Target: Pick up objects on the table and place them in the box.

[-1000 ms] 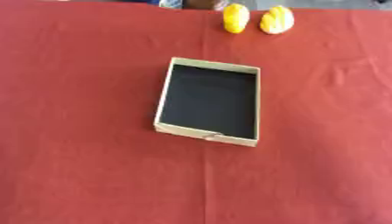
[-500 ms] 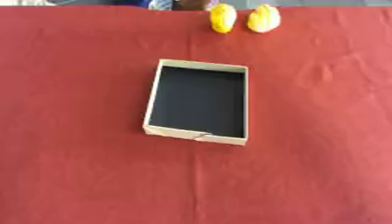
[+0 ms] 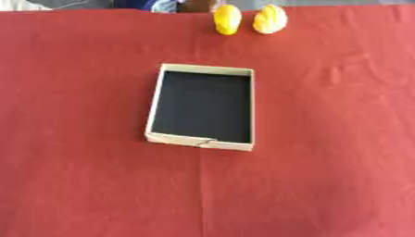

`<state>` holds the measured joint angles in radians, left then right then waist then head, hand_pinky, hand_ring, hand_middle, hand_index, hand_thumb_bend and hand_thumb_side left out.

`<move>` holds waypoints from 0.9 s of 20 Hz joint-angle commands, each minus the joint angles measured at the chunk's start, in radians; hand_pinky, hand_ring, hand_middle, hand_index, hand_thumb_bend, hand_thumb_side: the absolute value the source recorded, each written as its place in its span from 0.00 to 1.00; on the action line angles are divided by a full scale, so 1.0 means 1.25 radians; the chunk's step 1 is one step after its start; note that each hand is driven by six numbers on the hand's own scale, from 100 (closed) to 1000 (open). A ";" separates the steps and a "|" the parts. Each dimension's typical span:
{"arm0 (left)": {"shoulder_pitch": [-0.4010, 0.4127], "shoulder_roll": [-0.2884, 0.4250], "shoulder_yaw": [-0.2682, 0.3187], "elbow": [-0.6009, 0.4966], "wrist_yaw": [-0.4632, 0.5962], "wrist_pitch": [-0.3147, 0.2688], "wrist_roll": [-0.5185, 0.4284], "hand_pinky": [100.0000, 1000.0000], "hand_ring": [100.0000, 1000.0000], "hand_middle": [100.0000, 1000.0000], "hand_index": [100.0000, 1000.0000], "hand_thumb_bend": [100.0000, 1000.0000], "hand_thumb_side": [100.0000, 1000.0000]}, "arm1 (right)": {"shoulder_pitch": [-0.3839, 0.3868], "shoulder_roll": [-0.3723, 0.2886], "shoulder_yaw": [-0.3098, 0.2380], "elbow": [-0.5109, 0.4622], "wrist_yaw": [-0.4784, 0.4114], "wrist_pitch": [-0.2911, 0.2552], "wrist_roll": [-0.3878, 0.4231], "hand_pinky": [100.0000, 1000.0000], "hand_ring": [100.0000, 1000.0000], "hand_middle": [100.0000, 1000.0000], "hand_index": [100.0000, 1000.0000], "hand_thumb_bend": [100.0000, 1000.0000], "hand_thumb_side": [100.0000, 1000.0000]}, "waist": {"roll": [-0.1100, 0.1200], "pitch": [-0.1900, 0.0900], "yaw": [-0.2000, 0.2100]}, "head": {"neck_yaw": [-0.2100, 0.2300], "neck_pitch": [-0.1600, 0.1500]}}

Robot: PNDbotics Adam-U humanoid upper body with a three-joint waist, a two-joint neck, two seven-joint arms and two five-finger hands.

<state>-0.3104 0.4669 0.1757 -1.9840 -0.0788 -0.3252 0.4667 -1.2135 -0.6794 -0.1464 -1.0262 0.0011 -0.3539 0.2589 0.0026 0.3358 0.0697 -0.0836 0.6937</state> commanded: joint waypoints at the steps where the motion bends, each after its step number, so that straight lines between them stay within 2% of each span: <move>1: -0.007 0.028 -0.001 -0.013 0.002 -0.002 -0.006 0.82 0.82 0.66 0.81 0.00 0.59 | -0.061 0.015 -0.018 0.082 0.080 0.001 -0.009 0.93 1.00 0.85 0.91 0.00 0.60 | -0.002 -0.021 0.007 | -0.007 0.000; 2: -0.008 0.029 -0.002 -0.013 0.003 -0.002 -0.007 0.82 0.82 0.66 0.81 0.00 0.59 | -0.080 0.026 -0.023 0.107 0.107 0.002 -0.013 0.93 1.00 0.86 0.91 0.00 0.58 | -0.003 -0.020 0.012 | -0.008 -0.001; 3: -0.010 0.030 -0.004 -0.013 0.004 -0.003 -0.008 0.82 0.82 0.66 0.81 0.00 0.59 | -0.098 0.038 -0.030 0.131 0.136 0.003 -0.018 0.93 1.00 0.87 0.92 0.00 0.61 | -0.005 -0.019 0.017 | -0.011 -0.002; 9: -0.034 0.034 -0.014 -0.013 0.011 -0.008 -0.020 0.82 0.82 0.66 0.81 0.00 0.60 | -0.164 0.114 -0.079 0.228 0.306 0.013 -0.055 0.95 1.00 0.88 0.94 0.00 0.66 | -0.024 0.002 0.052 | -0.043 -0.022; 14: -0.051 0.036 -0.020 -0.013 0.018 -0.011 -0.030 0.82 0.82 0.66 0.81 0.00 0.60 | -0.184 0.165 -0.102 0.260 0.416 0.030 -0.083 0.95 1.00 0.90 0.95 0.00 0.67 | -0.035 0.023 0.079 | -0.074 -0.042; 18: -0.060 0.033 -0.022 -0.013 0.023 -0.013 -0.034 0.82 0.82 0.66 0.81 0.00 0.61 | -0.182 0.187 -0.091 0.288 0.535 0.012 -0.079 0.94 1.00 0.92 0.96 0.00 0.68 | -0.041 0.034 0.086 | -0.090 -0.057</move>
<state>-0.3745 0.4757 0.1459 -1.9840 -0.0534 -0.3391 0.4282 -1.4161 -0.4357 -0.2625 -0.6655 0.6255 -0.3308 0.1621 -0.0533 0.4001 0.1761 -0.1877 0.6393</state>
